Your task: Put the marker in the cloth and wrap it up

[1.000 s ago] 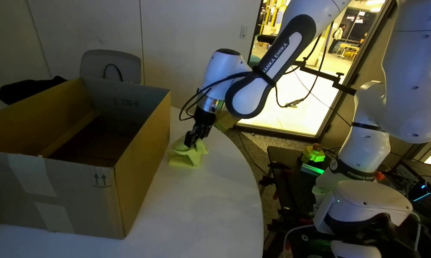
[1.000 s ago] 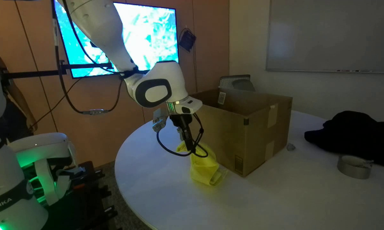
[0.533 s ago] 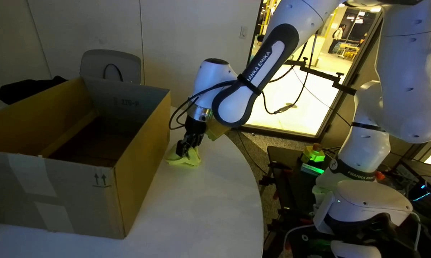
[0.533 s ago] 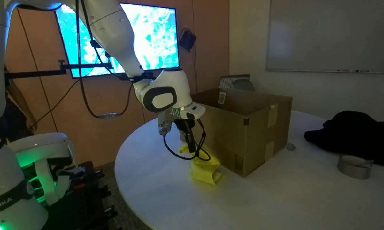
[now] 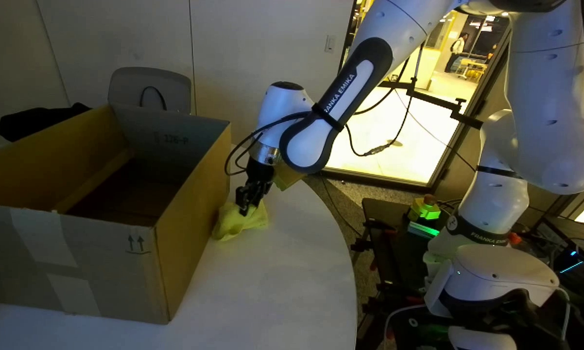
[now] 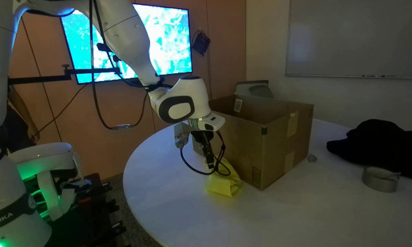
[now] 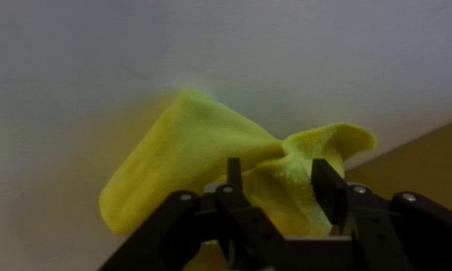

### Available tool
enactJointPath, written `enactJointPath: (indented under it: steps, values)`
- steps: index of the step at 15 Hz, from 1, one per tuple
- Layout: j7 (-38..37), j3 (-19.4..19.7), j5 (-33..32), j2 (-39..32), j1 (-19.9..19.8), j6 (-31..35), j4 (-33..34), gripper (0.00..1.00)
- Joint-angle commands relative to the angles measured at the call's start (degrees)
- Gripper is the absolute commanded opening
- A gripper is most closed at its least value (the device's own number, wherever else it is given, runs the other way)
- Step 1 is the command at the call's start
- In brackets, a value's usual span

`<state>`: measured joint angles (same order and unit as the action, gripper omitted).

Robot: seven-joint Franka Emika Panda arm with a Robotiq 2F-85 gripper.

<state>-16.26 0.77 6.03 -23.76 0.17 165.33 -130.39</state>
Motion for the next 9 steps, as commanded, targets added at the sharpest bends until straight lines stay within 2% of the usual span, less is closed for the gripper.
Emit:
enactJointPath:
  steps: [1, 3, 4, 9]
  values:
    - [-0.9, 3.4, -0.5, 0.8, 1.7, -0.3, 1.3, 0.84]
    - [-0.5, 4.1, -0.4, 1.2, 1.6, -0.2, 1.5, 0.98]
    - [0.0, 4.1, -0.2, 1.3, 1.3, -0.3, 1.6, 1.00]
    - [12.4, -0.9, -0.2, 1.6, -2.9, -6.5, 3.0, 1.00]
